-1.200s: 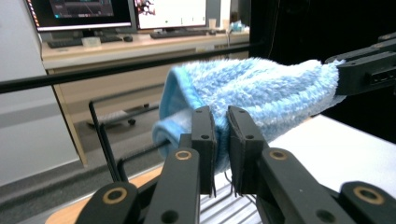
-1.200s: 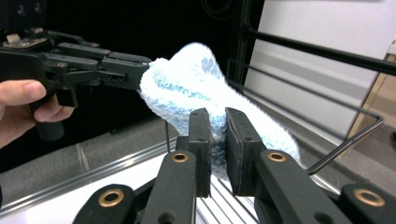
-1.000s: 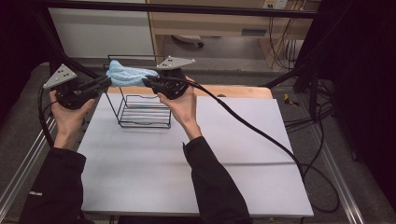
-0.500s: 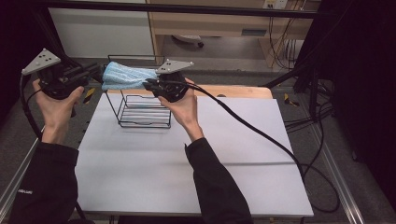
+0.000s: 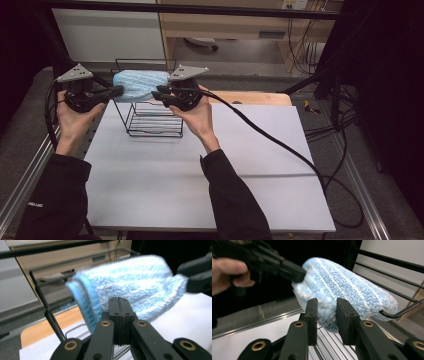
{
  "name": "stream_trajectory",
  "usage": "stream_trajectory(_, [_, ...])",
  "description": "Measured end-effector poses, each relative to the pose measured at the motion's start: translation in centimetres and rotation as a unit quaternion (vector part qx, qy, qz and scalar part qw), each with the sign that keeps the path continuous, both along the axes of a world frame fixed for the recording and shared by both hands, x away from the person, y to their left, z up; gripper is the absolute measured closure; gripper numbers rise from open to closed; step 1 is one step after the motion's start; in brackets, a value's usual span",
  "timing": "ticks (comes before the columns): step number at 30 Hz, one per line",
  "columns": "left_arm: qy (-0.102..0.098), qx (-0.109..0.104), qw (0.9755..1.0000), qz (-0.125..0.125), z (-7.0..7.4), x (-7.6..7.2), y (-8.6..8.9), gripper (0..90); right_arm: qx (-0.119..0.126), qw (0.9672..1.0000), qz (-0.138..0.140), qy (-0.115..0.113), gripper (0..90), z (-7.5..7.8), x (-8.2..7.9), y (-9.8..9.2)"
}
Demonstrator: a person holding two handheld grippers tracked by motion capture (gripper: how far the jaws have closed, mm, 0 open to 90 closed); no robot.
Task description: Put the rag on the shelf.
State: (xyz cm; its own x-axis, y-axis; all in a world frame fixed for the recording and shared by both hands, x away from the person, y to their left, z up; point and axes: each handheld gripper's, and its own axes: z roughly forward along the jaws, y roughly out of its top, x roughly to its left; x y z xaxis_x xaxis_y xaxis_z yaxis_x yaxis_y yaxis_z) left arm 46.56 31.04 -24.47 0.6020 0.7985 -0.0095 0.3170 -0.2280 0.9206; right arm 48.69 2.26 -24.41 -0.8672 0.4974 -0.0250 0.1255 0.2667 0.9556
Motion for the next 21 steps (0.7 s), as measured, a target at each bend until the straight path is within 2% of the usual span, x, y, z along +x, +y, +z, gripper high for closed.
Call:
stream_trajectory(4, [0.001, 0.008, 1.0000, -0.001, -0.5, 0.1, -0.3, 90.0, 0.021, 0.9997, -0.008, -0.003, 63.6, 0.3, -0.1, -0.1])
stream_trajectory(7, [0.001, 0.025, 0.9997, 0.004, -0.8, 0.1, -0.6, 90.0, 0.035, 0.9993, -0.009, 0.003, 65.9, 0.5, 0.0, -0.1])
stream_trajectory(10, [-0.001, 0.029, 0.9996, 0.007, -1.0, 0.2, -0.8, 90.0, 0.040, 0.9990, -0.002, 0.019, 71.3, 0.4, 0.1, 0.0])
stream_trajectory(13, [-0.002, 0.028, 0.9996, 0.008, -1.3, 0.4, -0.9, 90.0, 0.027, 0.9990, 0.003, 0.037, 80.4, 0.0, 0.1, 0.2])
stream_trajectory(15, [-0.004, 0.024, 0.9997, 0.010, -1.4, 0.4, -0.8, 90.0, 0.004, 0.9993, -0.010, 0.036, 85.5, -0.5, 0.2, 0.4])
stream_trajectory(17, [-0.006, 0.019, 0.9998, 0.010, -1.6, 0.4, -0.7, 90.0, -0.013, 0.9991, -0.021, 0.034, 87.3, -1.0, 0.4, 0.5])
stream_trajectory(21, [-0.009, 0.015, 0.9998, 0.011, -1.9, 0.6, -0.5, 90.0, -0.019, 0.9985, -0.044, 0.029, 87.5, -2.2, 1.1, 0.3])
